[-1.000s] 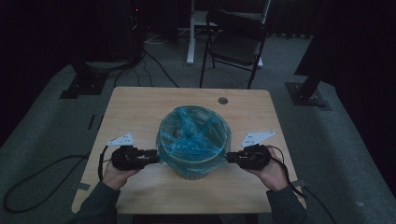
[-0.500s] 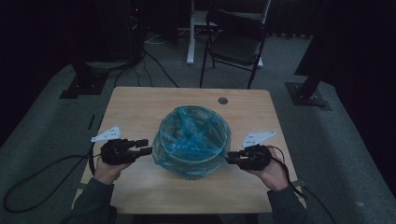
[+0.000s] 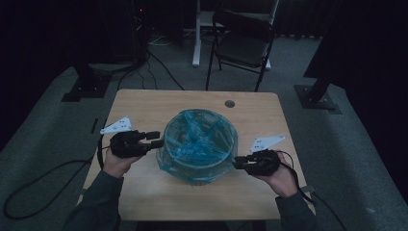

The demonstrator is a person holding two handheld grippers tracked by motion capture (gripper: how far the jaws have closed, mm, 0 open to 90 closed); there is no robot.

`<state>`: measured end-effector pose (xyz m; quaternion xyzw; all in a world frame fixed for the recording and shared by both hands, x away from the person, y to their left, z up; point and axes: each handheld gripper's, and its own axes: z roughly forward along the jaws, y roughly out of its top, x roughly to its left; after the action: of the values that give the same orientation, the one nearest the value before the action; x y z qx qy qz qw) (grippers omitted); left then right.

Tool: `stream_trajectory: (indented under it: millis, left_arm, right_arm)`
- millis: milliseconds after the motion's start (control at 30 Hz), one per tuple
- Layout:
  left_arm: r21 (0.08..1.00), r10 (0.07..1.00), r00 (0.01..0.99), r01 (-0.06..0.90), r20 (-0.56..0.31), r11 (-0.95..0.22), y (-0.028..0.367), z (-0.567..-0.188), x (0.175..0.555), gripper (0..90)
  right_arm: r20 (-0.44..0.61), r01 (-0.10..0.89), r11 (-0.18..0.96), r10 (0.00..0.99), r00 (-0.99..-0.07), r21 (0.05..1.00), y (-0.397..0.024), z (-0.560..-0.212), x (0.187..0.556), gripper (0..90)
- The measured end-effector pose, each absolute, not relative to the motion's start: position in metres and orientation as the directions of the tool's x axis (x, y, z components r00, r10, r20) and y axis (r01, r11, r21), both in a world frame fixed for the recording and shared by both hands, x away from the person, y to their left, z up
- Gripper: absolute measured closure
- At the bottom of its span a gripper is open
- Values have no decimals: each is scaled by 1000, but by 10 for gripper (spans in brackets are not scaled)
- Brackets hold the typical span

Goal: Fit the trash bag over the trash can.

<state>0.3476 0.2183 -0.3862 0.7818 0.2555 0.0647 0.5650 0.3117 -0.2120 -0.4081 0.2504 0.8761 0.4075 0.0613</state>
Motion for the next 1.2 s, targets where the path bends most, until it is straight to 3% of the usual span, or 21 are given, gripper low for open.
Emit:
stream_trajectory:
  millis: [1200]
  left_arm:
    - [903, 389, 917, 239, -89, -356, 134, -337, 397, 571]
  right_arm:
    - [98, 385, 545, 481, -871, 745, -213, -408, 311, 749]
